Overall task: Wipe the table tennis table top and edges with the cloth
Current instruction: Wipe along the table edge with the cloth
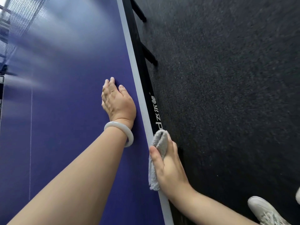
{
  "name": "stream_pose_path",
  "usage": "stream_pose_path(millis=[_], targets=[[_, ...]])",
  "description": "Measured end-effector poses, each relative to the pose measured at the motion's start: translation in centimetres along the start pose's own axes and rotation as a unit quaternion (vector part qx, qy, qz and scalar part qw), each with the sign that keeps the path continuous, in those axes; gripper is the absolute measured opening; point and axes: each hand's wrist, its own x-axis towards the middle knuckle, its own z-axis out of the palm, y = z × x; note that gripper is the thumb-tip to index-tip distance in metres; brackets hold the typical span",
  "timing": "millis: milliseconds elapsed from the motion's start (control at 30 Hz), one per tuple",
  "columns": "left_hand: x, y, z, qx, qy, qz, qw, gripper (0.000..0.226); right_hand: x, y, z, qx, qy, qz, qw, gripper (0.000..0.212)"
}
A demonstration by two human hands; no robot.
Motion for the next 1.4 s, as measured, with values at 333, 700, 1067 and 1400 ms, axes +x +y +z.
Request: stream_pose_path(millis=[333,700,1067,1400], targets=[[0.3,-0.3,0.1,0.002,-0.014,0.006,1.000,0.049,13.7,-6.8,0.0,0.021,0.025,-0.046,0.998,0.065],[0.2,-0.6,0.4,0.015,-0.024,0.000,1.000,0.051,19.1,-10.9,0.9,-0.056,0.077,-0.001,0.995,0.071],[-0.4,0.5,-0.3,0.050,-0.033,-0.012,0.998,0.058,19.8,-11.8,0.3,-0.015,0.062,0.003,0.998,0.071],[-0.2,0.9,-0.3,0.088,-0.061,-0.019,0.994,0.056,27.2,-16.8,-0.6,-0.039,0.043,0.033,0.998,0.064]])
